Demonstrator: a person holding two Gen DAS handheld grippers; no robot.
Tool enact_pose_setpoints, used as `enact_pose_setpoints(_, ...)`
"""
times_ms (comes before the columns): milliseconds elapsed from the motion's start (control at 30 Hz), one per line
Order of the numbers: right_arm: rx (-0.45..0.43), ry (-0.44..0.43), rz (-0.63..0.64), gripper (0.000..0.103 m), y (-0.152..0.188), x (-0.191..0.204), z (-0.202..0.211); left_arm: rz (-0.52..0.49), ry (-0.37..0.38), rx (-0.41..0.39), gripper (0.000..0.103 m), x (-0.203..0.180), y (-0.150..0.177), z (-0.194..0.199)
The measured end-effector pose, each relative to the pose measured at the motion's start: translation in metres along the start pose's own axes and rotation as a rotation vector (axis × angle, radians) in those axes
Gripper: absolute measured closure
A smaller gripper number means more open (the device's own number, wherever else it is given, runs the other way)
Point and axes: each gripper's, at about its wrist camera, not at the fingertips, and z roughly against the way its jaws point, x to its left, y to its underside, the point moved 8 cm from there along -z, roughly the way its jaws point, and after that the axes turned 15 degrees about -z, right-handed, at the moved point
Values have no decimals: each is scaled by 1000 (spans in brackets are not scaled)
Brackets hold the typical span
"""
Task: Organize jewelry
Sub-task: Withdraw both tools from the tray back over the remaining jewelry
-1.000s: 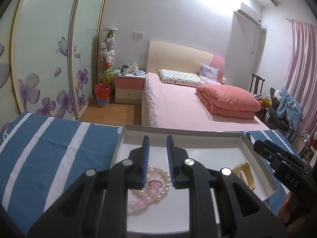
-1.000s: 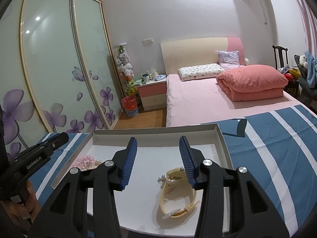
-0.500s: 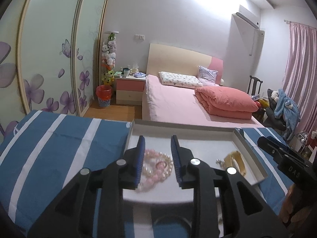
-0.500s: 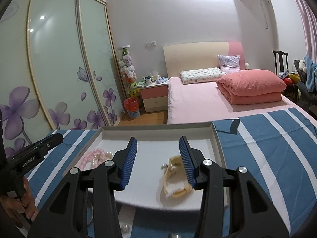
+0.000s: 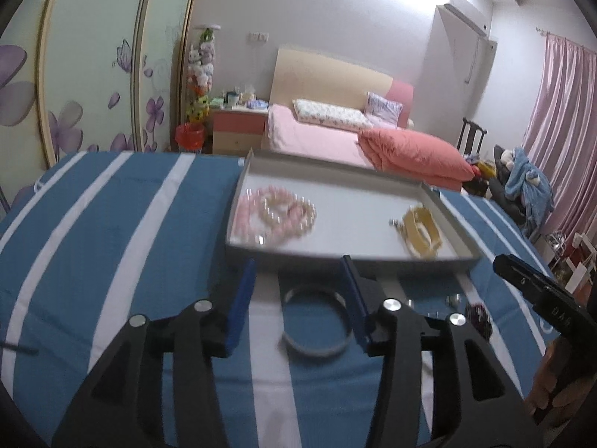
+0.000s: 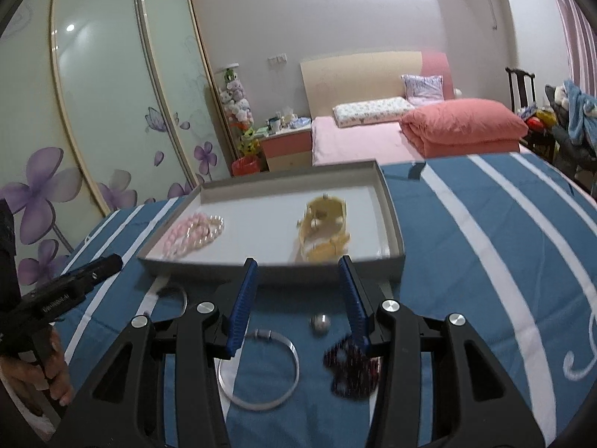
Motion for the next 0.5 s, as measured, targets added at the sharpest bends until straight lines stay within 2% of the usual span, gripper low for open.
enact_pose_setpoints(267,23,-1,-19,57,17,-11,12,-28,16,85,42,-16,24,-9)
enact_pose_setpoints(500,33,-3,-33,57,23,-17,13,-55,-3,162,34,-25,35,-29)
